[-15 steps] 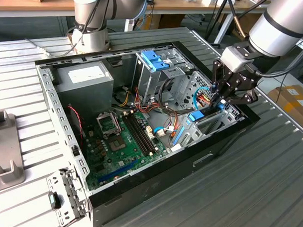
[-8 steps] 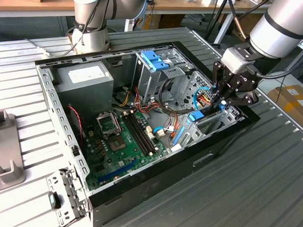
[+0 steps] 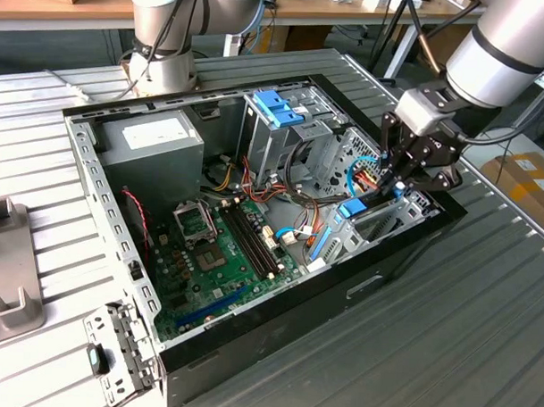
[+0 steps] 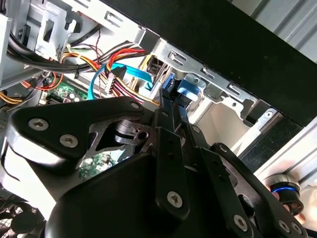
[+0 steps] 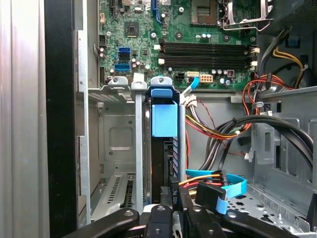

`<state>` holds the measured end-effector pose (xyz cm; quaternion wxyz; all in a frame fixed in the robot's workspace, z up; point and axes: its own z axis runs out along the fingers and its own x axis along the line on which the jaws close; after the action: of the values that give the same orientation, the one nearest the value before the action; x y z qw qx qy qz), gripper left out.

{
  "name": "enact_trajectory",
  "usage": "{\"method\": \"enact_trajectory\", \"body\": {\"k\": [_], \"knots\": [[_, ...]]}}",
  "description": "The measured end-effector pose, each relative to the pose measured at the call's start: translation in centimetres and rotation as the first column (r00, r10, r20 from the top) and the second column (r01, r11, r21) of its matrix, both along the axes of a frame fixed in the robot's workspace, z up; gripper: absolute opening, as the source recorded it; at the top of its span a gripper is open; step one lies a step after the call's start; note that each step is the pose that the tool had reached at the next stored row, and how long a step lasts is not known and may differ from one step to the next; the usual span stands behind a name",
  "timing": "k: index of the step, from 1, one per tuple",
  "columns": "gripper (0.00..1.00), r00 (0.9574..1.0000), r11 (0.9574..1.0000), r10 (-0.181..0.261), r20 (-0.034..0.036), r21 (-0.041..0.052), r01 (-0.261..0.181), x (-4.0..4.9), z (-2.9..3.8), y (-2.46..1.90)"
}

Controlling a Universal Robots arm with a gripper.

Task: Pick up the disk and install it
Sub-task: 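Insert the first disk wire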

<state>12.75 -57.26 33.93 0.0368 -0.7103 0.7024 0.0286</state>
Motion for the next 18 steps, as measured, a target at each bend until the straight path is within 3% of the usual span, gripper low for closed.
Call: {"method": "enact_trajectory", "body": {"k": [10,11,13,18], "knots": [[0.18,1.0,1.0,-0.002,0.0,0.0013,0.002,-0.01,-0.33,0.0],[0.19,1.0,1.0,-0.002,0.0,0.0012,0.002,-0.01,-0.34,0.0],[0.32,1.0,1.0,-0.002,0.0,0.0002,0.002,-0.01,-0.29,0.0],[0.32,1.0,1.0,-0.002,0.0,0.0,0.002,-0.01,-0.07,0.0]]}}
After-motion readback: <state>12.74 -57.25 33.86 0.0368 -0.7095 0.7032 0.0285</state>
